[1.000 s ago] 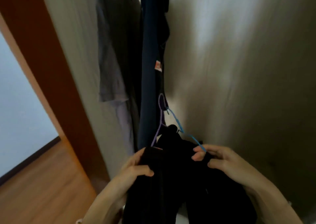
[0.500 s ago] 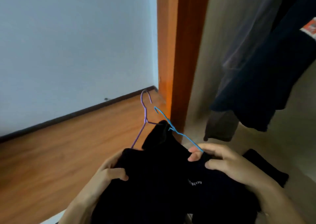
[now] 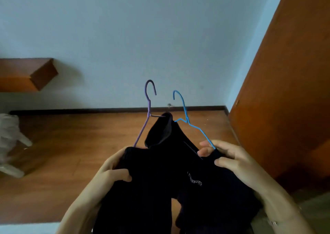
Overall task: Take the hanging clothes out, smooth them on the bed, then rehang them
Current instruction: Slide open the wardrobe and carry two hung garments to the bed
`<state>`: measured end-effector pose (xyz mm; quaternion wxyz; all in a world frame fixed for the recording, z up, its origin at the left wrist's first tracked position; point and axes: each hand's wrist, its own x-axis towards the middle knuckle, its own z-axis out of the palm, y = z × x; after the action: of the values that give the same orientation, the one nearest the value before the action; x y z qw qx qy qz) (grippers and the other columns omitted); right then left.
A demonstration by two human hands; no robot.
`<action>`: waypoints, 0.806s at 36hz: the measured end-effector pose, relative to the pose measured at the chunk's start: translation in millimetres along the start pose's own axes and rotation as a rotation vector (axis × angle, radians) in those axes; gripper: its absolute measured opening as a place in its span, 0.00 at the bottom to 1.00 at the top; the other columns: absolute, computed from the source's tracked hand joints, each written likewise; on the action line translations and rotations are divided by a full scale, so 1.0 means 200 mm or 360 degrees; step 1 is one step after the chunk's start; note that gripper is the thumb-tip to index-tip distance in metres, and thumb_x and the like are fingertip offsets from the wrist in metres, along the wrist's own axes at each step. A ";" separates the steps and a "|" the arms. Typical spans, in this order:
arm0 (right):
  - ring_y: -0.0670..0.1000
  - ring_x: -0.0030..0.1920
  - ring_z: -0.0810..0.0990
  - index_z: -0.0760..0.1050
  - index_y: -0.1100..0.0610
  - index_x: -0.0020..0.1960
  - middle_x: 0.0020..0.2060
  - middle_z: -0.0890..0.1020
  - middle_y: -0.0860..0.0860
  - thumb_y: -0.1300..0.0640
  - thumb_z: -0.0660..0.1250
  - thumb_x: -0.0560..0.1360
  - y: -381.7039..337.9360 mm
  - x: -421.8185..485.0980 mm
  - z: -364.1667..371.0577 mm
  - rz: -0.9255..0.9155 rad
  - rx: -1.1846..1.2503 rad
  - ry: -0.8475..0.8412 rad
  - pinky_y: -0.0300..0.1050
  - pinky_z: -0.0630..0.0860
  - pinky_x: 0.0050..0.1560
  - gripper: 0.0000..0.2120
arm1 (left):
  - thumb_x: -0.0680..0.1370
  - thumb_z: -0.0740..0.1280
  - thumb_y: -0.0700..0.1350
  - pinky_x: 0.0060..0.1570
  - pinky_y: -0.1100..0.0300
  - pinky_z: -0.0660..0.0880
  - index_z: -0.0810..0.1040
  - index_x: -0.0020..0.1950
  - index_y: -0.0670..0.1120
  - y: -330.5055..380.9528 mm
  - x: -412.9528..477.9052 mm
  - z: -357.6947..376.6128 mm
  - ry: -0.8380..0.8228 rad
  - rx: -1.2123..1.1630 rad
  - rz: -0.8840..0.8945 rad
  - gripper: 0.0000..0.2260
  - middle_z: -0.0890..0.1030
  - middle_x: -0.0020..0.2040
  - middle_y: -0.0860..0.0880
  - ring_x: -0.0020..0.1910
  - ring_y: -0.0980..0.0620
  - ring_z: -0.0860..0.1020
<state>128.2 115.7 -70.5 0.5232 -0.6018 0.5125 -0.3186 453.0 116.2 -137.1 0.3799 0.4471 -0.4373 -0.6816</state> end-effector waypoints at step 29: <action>0.40 0.51 0.82 0.84 0.53 0.45 0.46 0.85 0.43 0.69 0.64 0.74 -0.38 2.25 0.35 -0.0392 -0.0089 -0.1041 0.25 0.73 0.48 0.14 | 0.76 0.64 0.38 0.38 0.63 0.79 0.84 0.48 0.43 0.59 0.72 -0.35 0.1850 -0.0227 0.0354 0.09 0.84 0.40 0.44 0.40 0.49 0.82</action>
<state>337.3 -296.5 -85.0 0.6006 -0.7435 0.2497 -0.1554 489.9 -70.8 -81.4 0.6552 0.6719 -0.1550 -0.3088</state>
